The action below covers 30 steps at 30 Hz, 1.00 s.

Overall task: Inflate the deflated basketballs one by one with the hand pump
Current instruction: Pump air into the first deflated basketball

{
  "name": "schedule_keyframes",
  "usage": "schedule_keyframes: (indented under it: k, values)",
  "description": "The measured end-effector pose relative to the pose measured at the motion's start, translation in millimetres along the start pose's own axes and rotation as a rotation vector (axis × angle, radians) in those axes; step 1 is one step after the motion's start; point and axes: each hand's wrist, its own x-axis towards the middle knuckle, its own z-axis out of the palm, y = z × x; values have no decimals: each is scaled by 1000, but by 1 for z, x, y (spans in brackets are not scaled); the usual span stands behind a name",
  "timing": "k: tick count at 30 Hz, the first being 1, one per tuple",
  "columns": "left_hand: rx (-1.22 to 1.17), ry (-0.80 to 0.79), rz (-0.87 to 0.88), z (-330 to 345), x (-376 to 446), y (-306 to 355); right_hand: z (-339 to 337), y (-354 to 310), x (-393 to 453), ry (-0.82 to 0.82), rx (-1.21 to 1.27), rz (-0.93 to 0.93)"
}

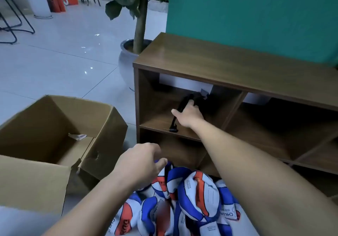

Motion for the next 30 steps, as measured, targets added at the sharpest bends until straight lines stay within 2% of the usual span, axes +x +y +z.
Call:
schedule_keyframes:
  k: [7, 10, 15, 19, 21, 23, 27, 30]
  values:
    - [-30, -66, 40, 5, 13, -8, 27, -9, 21, 0, -139, 121]
    - [-56, -126, 52, 8, 15, -8, 34, -8, 28, 50, -204, 143]
    - [-58, -101, 72, 10, 16, -1, 38, -11, 31, 73, -221, 117]
    - [-21, -81, 70, 9, 16, 2, 28, -6, 26, 17, -205, 125]
    - [-30, -85, 77, 9, 16, 0, 22, -1, 20, -46, 48, 176]
    - [-49, -79, 69, 7, 15, -3, 10, 2, 2, -99, 445, 256]
    - [-193, -54, 42, -12, -2, 4, -18, 11, -66, -121, 1089, 317]
    - [-324, -12, 85, -20, -28, 28, -39, 25, -131, -130, 1367, 348]
